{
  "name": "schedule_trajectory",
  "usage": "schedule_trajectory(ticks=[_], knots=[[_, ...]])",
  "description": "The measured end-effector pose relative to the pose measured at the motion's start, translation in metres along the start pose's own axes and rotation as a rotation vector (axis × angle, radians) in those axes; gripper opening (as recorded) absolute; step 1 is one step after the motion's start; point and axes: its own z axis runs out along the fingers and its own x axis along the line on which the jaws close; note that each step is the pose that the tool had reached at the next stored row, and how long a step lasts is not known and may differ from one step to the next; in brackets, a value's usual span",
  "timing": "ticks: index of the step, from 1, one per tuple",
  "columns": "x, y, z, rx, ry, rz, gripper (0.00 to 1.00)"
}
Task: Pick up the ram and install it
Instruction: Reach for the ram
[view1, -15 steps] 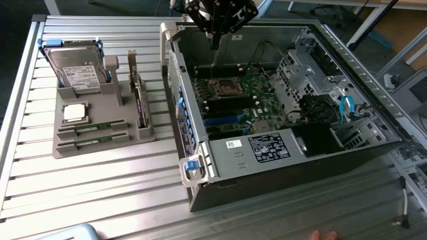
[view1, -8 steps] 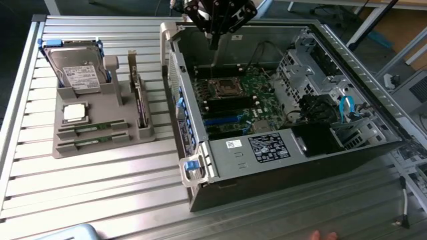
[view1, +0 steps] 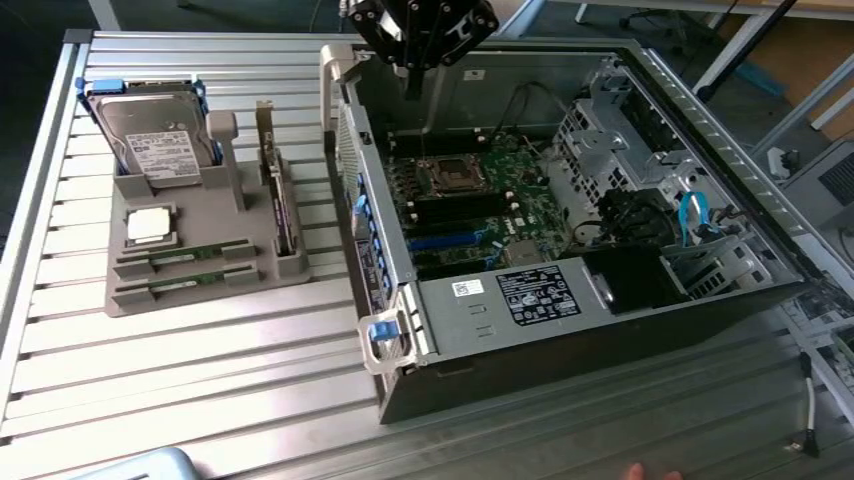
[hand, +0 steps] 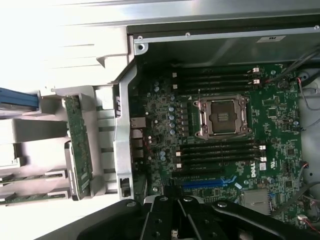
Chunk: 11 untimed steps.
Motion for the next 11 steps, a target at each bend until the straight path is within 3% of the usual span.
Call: schedule_trajectory(ticks=[11], knots=[[0.020,-0.0015,-0.0005,0.0000,0.0000,0.000,0.10]])
